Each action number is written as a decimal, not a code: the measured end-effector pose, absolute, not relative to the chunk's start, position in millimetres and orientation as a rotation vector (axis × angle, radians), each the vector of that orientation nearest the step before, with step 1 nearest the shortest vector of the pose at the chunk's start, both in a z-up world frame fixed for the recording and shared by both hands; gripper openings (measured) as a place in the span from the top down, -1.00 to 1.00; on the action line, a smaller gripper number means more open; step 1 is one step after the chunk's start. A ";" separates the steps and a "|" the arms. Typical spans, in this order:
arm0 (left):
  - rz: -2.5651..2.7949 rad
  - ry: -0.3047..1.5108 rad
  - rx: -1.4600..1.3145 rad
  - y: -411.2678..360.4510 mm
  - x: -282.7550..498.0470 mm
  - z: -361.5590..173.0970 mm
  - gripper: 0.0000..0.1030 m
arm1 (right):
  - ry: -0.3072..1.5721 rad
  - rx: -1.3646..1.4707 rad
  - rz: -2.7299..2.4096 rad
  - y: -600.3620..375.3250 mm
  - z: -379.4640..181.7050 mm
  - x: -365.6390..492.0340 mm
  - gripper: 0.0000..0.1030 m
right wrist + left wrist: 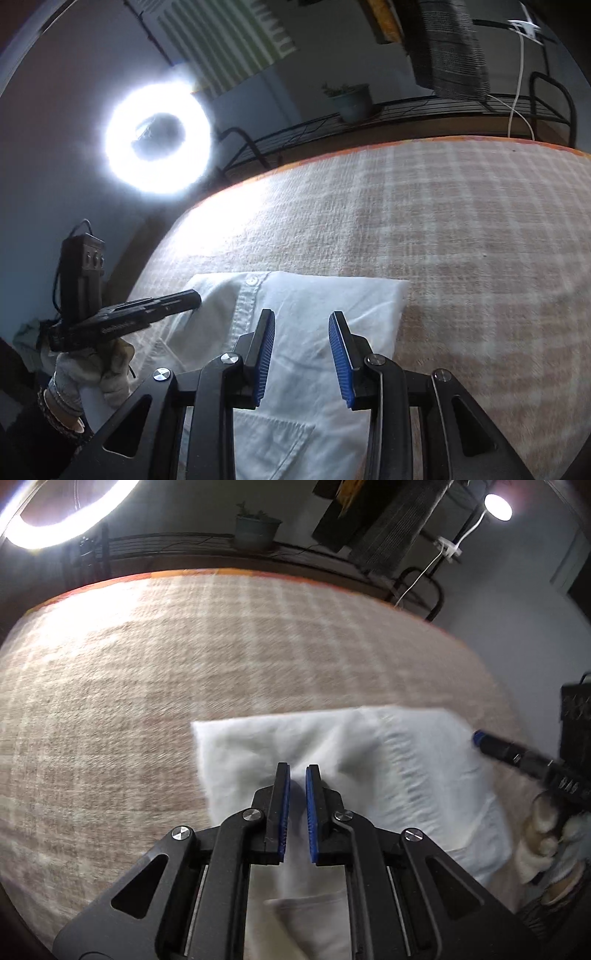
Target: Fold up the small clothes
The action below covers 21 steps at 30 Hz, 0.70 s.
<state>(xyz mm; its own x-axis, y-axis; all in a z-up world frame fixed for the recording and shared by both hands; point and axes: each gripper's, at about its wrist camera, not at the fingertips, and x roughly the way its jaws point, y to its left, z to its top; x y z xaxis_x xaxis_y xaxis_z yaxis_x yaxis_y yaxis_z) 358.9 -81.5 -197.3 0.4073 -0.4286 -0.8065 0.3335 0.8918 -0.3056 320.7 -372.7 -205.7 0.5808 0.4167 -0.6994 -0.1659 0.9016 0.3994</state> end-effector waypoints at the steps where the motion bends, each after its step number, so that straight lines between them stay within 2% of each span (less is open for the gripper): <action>1: -0.483 1.050 -0.107 -77.2 356.8 -202.8 0.88 | 0.910 0.302 0.330 -375.9 -214.2 323.9 0.37; 4: -0.501 1.031 -0.111 -57.4 349.8 -203.0 0.88 | 0.970 0.277 0.281 -386.9 -234.7 325.6 0.44; 6: -0.490 1.020 -0.073 -50.6 343.2 -198.6 0.88 | 0.988 0.260 0.255 -395.6 -239.5 323.9 0.39; 7: -0.479 1.016 -0.056 -46.7 340.8 -196.3 0.88 | 0.991 0.277 0.255 -399.9 -238.8 323.4 0.43; 15: -0.393 0.974 -0.157 -15.2 332.5 -169.4 0.87 | 0.916 0.243 0.236 -399.3 -207.3 321.4 0.35; 16: -0.383 0.965 -0.161 -13.7 329.0 -166.2 0.84 | 0.909 0.240 0.242 -398.2 -204.7 321.1 0.33; 19: -0.383 0.941 -0.189 -9.8 314.2 -157.6 0.61 | 0.901 0.248 0.253 -399.8 -201.0 315.7 0.08; 21: -0.389 0.931 -0.148 -15.9 305.0 -154.8 0.61 | 0.889 0.251 0.269 -401.7 -197.6 310.0 0.08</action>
<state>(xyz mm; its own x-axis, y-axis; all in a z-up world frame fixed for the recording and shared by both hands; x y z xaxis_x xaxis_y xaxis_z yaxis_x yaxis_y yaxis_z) 305.0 -15.9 -154.8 0.5338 -0.3882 -0.7513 0.2616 0.9206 -0.2898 310.0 -401.7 -197.6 0.6007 0.3325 -0.7270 -0.1264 0.9375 0.3243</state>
